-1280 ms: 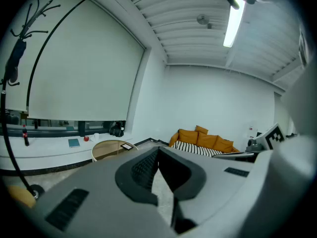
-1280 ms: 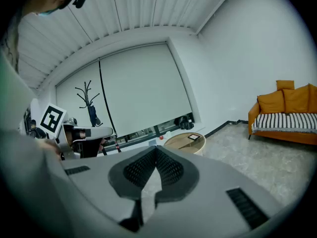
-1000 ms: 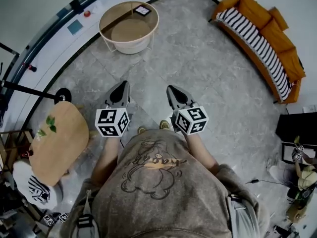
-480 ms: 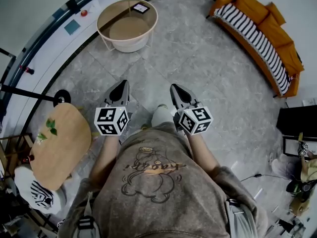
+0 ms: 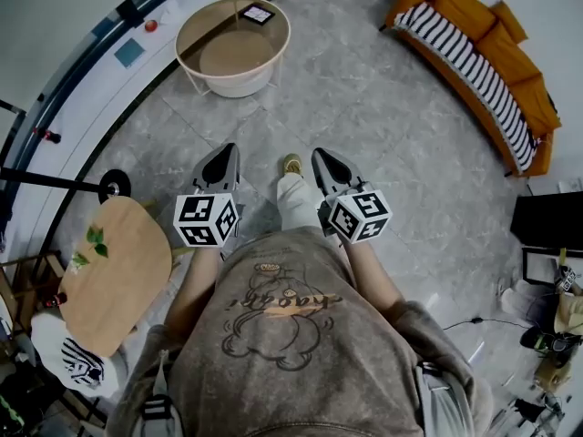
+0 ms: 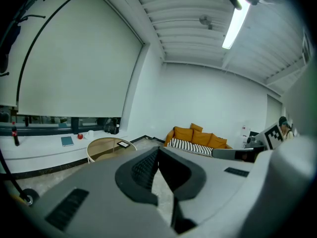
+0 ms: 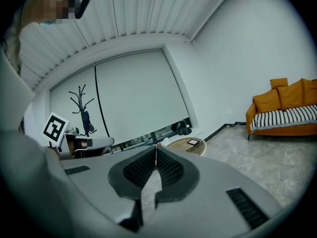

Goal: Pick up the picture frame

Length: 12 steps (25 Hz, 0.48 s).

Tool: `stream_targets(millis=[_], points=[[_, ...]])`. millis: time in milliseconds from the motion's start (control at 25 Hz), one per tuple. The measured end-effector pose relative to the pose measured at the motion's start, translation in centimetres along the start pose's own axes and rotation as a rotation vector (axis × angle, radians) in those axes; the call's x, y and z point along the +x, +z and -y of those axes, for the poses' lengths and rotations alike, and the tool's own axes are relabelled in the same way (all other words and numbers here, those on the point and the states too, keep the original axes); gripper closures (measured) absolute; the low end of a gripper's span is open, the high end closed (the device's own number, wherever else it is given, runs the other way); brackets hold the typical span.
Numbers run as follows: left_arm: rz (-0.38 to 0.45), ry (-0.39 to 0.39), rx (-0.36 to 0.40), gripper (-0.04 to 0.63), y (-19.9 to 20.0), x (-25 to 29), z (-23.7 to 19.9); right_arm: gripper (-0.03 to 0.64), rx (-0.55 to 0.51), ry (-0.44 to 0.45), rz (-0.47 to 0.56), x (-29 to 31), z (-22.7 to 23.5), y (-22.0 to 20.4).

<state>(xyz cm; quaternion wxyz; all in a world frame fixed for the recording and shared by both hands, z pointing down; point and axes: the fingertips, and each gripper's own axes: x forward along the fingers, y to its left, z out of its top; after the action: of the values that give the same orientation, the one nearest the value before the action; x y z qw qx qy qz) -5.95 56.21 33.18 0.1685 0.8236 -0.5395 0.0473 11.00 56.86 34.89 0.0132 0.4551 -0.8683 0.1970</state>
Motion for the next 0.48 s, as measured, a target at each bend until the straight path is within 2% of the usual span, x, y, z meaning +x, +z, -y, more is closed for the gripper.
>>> stream_targets(millis=[480], points=[[-0.007, 0.005, 0.002, 0.577, 1.7, 6.3, -2.9, 0.598, 0.018, -0.001, -0.029, 6.0, 4.1, 1.0]])
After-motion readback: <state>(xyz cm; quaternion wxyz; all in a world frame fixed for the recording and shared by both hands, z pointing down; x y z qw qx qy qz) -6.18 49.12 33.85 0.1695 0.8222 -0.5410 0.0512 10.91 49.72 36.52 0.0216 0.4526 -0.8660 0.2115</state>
